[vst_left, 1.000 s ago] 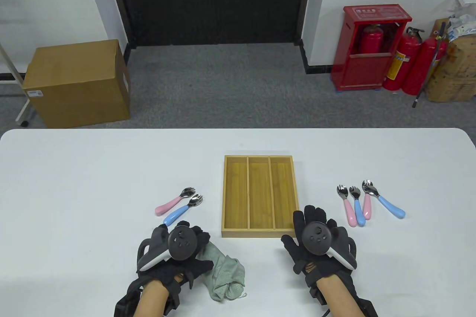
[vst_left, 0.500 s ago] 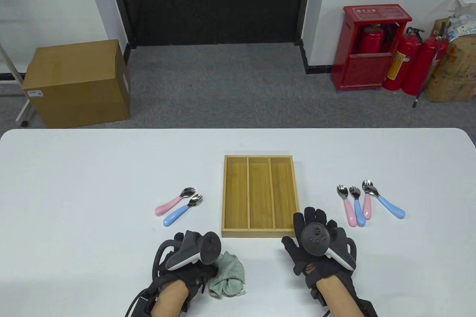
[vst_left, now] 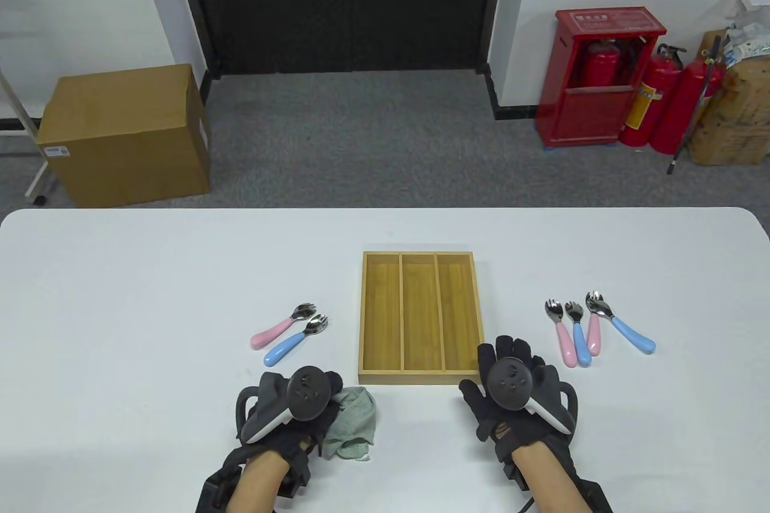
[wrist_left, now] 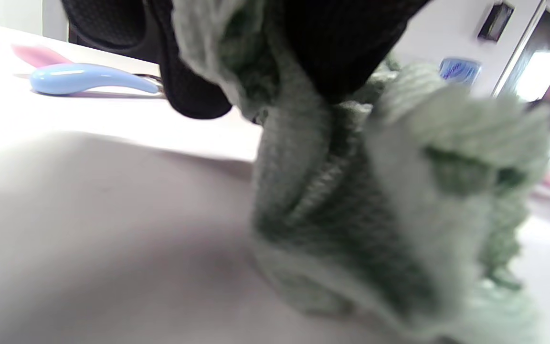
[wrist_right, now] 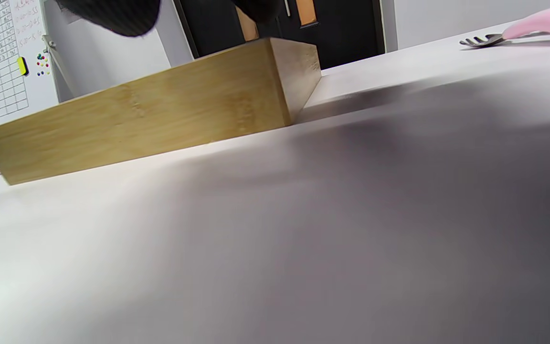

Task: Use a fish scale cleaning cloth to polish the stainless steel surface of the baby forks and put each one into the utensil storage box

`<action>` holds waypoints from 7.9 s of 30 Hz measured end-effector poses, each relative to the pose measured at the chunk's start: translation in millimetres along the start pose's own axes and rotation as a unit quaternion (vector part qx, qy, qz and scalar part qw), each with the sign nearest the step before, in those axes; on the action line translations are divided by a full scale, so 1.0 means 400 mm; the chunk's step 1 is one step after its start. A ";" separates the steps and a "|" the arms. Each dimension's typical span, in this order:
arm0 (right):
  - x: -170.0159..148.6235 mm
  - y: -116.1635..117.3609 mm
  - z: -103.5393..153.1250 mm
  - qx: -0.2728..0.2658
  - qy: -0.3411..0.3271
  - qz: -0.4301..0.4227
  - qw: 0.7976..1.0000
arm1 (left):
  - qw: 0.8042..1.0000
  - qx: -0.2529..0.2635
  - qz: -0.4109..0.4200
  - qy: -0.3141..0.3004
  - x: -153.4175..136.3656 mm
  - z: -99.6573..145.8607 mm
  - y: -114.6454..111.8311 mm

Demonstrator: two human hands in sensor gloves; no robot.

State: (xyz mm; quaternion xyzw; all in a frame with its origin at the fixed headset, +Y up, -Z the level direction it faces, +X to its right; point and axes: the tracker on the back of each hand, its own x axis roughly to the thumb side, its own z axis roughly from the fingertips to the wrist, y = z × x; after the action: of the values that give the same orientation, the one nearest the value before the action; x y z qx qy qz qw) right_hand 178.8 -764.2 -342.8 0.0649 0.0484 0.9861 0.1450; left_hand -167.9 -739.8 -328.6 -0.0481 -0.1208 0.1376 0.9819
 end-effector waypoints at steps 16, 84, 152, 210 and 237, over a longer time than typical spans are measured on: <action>-0.129 -0.060 0.001 -0.040 0.105 0.005 0.994 | 0.992 0.079 0.088 -0.033 0.004 0.030 0.042; 0.205 -0.063 -0.004 -0.059 -0.072 -0.361 0.928 | 0.947 0.083 0.306 0.053 -0.091 0.019 -0.014; 0.343 0.077 0.046 0.042 -0.227 -0.447 0.864 | 0.675 0.083 0.733 -0.011 -0.032 0.038 -0.087; 0.272 0.047 0.036 0.050 -0.185 -0.384 0.903 | 0.746 0.161 0.639 0.099 -0.164 0.022 -0.078; 0.084 -0.031 -0.202 -0.097 0.182 -0.027 0.978 | 0.812 0.061 0.581 -0.018 -0.060 0.009 -0.034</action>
State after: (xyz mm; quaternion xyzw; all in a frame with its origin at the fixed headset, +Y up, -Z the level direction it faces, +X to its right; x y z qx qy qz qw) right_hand 139.0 -748.6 -420.0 -0.1311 -0.0199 0.9772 0.1660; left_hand -187.5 -759.4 -328.8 -0.0471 -0.0795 0.6899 0.7180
